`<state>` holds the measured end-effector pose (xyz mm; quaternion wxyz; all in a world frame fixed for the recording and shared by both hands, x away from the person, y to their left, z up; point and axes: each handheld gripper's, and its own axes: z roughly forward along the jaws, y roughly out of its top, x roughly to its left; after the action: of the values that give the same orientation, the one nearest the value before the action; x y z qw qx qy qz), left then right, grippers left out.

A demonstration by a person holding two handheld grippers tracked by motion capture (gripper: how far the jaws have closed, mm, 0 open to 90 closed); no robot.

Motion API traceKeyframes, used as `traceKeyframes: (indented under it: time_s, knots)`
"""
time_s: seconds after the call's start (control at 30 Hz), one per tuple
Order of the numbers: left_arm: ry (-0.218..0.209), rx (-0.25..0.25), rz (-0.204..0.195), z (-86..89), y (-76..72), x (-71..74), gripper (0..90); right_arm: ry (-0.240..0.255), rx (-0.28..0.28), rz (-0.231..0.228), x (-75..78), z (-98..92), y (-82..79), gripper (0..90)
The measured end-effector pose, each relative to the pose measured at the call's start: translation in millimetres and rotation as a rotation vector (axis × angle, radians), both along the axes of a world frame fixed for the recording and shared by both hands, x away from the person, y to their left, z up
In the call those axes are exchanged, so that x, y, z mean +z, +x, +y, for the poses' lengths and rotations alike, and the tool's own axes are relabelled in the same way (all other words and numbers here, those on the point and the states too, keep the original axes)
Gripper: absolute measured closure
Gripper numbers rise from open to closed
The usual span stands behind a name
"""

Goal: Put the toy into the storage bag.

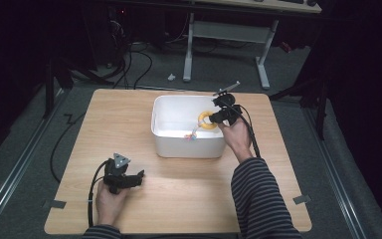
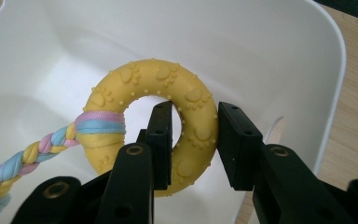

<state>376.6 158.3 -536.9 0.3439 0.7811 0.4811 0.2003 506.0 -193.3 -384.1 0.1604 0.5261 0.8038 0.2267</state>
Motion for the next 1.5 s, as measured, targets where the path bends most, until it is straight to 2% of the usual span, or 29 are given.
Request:
traceKeyframes:
  time_s: [0.5,0.87,1.13,1.27,1.3,1.33,1.37,1.4,1.47,1.5]
  knots:
    - [0.0,0.0,0.0,0.0,0.0,0.0,16.2,-0.03,0.073,0.041,-2.1,-1.0,-15.6,67.6]
    - [0.0,0.0,0.0,0.0,0.0,0.0,16.2,-0.03,0.111,0.064,-1.6,-0.2,-21.1,67.6]
    - [0.0,0.001,0.0,-0.1,0.0,0.0,16.2,-0.019,0.12,0.074,-1.4,-2.9,-24.9,67.4]
    - [0.001,0.001,0.0,-0.1,0.0,0.0,16.2,0.01,0.133,0.075,-0.5,-6.4,-26.5,64.5]
    - [0.0,0.001,0.0,-0.1,0.0,0.0,16.1,0.026,0.134,0.05,2.4,-9.6,-28.4,57.0]
    - [0.0,0.001,0.0,-0.1,0.0,0.0,16.2,0.026,0.134,0.05,2.4,-9.6,-28.4,57.0]
    - [0.001,0.001,-0.001,-0.2,-0.1,0.0,16.3,0.039,0.131,0.023,6.8,-12.7,-31.7,53.5]
    - [0.001,0.001,-0.001,-0.2,-0.1,0.0,16.4,0.039,0.131,0.023,6.8,-12.7,-31.7,53.5]
    - [0.002,0.0,-0.001,-0.2,-0.2,0.1,16.5,0.039,0.13,-0.026,12.2,-18.0,-38.2,50.9]
    - [0.002,0.0,-0.001,-0.2,-0.2,0.1,16.5,0.039,0.13,-0.026,12.2,-18.0,-38.2,50.9]
